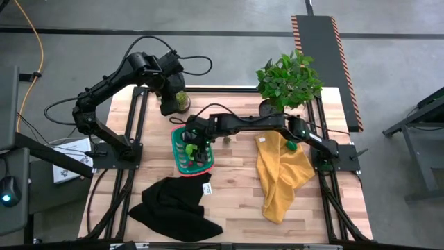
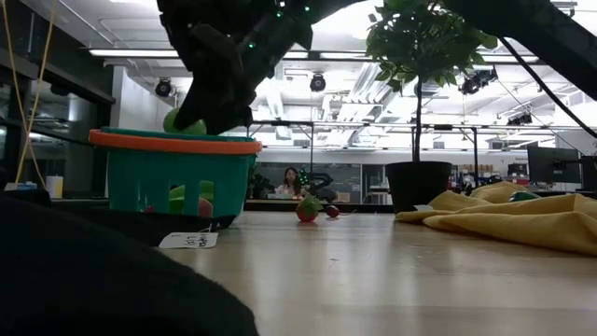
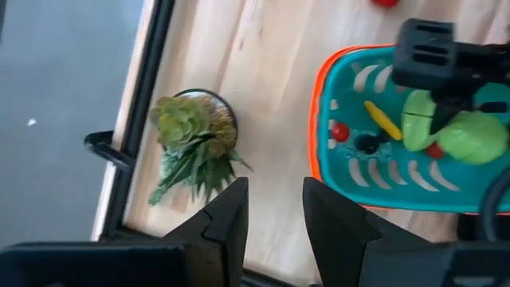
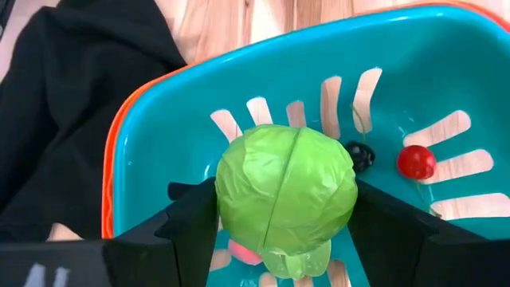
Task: Pick and placing Produce into tupperware
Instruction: Put the green cabbage in the green basket
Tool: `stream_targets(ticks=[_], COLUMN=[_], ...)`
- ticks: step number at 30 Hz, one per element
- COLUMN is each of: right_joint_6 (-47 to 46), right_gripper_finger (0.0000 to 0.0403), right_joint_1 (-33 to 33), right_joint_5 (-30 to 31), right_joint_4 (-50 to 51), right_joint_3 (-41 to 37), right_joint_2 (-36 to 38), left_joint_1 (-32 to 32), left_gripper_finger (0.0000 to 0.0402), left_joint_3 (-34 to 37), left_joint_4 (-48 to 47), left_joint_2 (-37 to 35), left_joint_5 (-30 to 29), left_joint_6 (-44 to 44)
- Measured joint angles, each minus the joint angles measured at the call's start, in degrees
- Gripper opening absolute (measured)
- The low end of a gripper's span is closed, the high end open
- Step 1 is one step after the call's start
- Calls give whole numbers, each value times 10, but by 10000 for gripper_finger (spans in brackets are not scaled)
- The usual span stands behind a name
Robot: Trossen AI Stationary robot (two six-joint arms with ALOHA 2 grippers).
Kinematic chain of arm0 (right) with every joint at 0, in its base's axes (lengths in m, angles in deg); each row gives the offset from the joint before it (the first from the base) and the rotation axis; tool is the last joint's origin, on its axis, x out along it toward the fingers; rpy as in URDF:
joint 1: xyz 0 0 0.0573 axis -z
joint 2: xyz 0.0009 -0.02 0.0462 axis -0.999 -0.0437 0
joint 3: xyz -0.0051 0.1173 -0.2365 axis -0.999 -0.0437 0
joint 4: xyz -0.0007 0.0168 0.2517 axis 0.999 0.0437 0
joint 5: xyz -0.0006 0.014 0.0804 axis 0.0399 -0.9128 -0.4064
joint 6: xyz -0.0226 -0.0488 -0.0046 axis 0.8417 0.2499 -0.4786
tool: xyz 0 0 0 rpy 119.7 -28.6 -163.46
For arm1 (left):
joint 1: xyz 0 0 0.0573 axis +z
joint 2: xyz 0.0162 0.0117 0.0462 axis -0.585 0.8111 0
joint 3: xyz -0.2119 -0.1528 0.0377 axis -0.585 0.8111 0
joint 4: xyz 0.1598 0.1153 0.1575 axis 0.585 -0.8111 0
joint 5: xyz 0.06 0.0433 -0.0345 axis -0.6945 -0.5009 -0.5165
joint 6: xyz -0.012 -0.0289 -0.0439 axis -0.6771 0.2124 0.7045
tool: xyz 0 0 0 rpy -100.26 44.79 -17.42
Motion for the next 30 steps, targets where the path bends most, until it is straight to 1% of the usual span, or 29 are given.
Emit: stream_targets(ticks=[8,18,30], right_joint_6=[-10,-6,-10], right_gripper_finger=[228,260,264], right_joint_1=[0,0,0], right_joint_5=[0,-7,-9], right_joint_4=[15,22,21], right_joint_3=[0,0,0], right_joint_2=[0,0,0], left_joint_1=[0,0,-1], left_gripper_finger=[111,111,111], left_joint_3=[0,0,0], left_joint_4=[0,0,0], left_joint_2=[0,0,0], left_joint_5=[-8,-8,-6], left_joint_6=[0,0,0])
